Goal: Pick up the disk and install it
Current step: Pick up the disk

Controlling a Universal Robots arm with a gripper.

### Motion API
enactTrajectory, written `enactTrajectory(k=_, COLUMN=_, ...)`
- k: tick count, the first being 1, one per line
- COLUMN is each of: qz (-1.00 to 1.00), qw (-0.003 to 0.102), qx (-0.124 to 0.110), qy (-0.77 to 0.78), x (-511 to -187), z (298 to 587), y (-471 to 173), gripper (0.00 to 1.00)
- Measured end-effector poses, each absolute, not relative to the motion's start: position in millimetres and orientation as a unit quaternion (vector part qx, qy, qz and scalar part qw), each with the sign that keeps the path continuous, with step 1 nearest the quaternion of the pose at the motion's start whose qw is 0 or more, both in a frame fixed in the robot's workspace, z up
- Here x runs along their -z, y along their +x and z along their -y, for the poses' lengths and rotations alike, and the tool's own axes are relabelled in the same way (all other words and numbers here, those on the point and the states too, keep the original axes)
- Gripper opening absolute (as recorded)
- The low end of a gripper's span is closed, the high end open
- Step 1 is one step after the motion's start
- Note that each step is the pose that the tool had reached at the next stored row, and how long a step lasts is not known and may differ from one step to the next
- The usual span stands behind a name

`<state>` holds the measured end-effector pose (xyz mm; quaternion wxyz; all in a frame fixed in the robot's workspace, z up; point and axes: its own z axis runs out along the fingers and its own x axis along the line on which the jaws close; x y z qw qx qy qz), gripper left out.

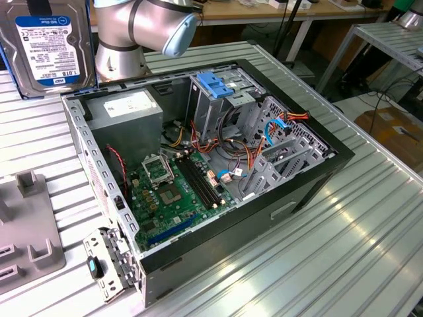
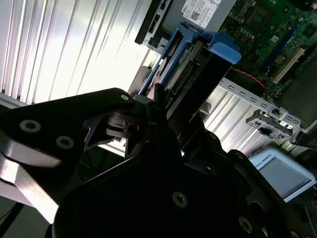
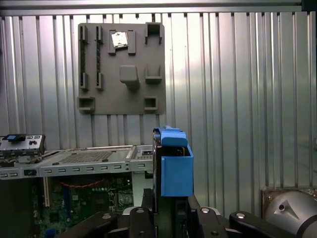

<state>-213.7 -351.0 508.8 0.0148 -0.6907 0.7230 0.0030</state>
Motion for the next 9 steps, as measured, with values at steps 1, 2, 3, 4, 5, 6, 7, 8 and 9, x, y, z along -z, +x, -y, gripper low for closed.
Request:
enactTrajectory(k=1, qz=-0.723, qw=0.015, qx=-0.003, qy=-0.691, x=-508.8, z=351.0, y=-211.9, gripper=0.35)
enactTrajectory(k=2, qz=-0.723, qw=0.015, qx=-0.003, qy=-0.691, x=-508.8, z=351.0, y=-210.8, gripper=0.35)
enactTrajectory(k=3, qz=-0.723, qw=0.015, qx=-0.003, qy=-0.691, x=-508.8, z=351.0, y=-209.2, gripper=0.35)
enactTrajectory(k=4, qz=-0.723, qw=0.015, qx=-0.003, qy=-0.691, x=-508.8, z=351.0, y=-206.6, gripper=0.35)
enactTrajectory(k=5, qz=-0.723, qw=0.015, qx=-0.003, qy=-0.691, x=-508.8, z=350.9, y=-204.8, gripper=0.35)
enactTrajectory(k=6, qz=-0.723, qw=0.015, qx=-0.003, qy=-0.691, x=-508.8, z=351.0, y=-202.7, gripper=0.35)
enactTrajectory(k=7, qz=-0.723, qw=0.015, qx=-0.003, qy=-0.691, x=-508.8, z=350.9, y=-198.3, gripper=0.35)
enactTrajectory(k=8, qz=-0.723, qw=0.015, qx=-0.003, qy=-0.691, x=-508.8, z=351.0, y=-196.1, gripper=0.35)
enactTrajectory(k=9, qz=-0.723, qw=0.015, qx=-0.003, qy=-0.691, x=-508.8, z=351.0, y=-193.6, gripper=0.35)
